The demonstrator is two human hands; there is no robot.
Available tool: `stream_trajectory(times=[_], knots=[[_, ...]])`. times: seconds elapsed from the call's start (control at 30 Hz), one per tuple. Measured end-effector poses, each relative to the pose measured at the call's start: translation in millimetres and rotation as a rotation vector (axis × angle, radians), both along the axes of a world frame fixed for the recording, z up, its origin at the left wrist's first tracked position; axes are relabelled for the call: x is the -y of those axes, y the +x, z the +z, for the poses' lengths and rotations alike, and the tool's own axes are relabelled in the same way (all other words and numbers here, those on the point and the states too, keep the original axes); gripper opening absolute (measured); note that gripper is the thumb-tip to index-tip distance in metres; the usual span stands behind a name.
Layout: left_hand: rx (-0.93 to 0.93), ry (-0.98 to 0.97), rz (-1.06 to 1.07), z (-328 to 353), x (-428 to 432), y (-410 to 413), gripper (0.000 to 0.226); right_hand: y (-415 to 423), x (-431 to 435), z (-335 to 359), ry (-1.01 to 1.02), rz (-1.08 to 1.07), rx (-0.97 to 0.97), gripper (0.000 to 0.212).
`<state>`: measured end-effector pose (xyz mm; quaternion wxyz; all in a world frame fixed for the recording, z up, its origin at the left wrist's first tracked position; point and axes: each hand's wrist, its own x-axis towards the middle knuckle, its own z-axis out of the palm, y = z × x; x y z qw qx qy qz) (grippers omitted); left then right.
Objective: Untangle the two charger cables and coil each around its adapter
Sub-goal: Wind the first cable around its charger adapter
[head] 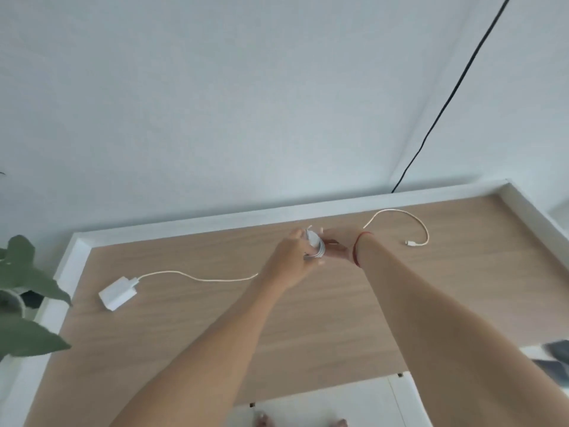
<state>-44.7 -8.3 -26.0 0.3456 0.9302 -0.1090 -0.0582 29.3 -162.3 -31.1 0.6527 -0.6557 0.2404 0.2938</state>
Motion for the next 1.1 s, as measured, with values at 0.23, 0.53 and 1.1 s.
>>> stream_trajectory(times=[0.23, 0.53, 1.1], knots=[[0.016, 0.099, -0.069, -53.0, 40.7, -28.8, 0.028, -24.6, 29.8, -41.0, -0.039, 0.055, -0.022, 0.01], [0.208, 0.157, -0.073, -84.3, 53.9, -36.1, 0.011, -39.1, 41.2, -68.5, 0.002, 0.048, 0.067, 0.026], [0.329, 0.111, -0.098, -93.5, 76.0, -54.8, 0.054, -54.0, 71.9, -87.9, 0.157, 0.061, 0.024, 0.023]])
